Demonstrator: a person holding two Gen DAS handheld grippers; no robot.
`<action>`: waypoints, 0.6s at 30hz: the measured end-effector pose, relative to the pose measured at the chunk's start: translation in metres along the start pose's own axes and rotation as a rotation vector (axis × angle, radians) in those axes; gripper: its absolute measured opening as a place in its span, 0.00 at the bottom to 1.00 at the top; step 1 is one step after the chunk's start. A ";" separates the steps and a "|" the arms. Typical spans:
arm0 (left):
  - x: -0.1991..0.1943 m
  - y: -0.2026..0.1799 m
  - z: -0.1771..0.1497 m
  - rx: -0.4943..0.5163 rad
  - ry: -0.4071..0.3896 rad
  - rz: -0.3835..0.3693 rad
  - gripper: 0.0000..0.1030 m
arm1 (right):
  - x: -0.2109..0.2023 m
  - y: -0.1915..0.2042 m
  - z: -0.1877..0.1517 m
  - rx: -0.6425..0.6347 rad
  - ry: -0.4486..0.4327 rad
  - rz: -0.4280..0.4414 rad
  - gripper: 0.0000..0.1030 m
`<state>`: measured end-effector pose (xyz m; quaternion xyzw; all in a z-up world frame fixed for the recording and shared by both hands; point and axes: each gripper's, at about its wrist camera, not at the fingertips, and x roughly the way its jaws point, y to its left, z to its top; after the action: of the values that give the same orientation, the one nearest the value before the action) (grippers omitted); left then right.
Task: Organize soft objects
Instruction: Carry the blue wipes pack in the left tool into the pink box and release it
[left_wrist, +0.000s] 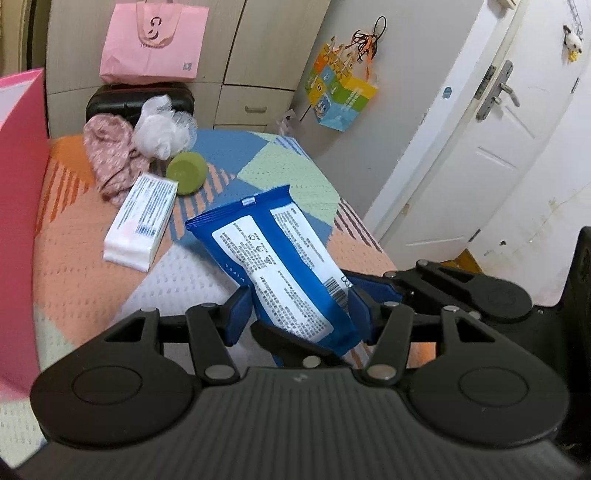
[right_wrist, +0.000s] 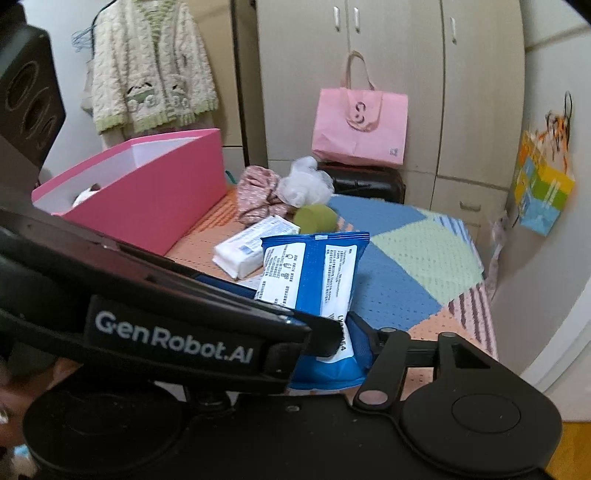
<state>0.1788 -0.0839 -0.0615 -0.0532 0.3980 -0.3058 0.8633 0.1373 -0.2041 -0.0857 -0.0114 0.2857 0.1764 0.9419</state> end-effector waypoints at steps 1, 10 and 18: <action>-0.005 0.001 -0.003 -0.015 0.000 -0.004 0.53 | -0.004 0.003 0.000 -0.004 0.003 0.010 0.59; -0.055 -0.003 -0.022 0.008 -0.049 0.004 0.53 | -0.038 0.040 0.002 -0.103 -0.031 0.037 0.58; -0.101 0.001 -0.029 0.002 -0.058 0.011 0.53 | -0.064 0.075 0.014 -0.145 -0.040 0.057 0.58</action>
<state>0.1086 -0.0213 -0.0152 -0.0589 0.3726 -0.2998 0.8762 0.0698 -0.1531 -0.0332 -0.0682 0.2537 0.2234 0.9387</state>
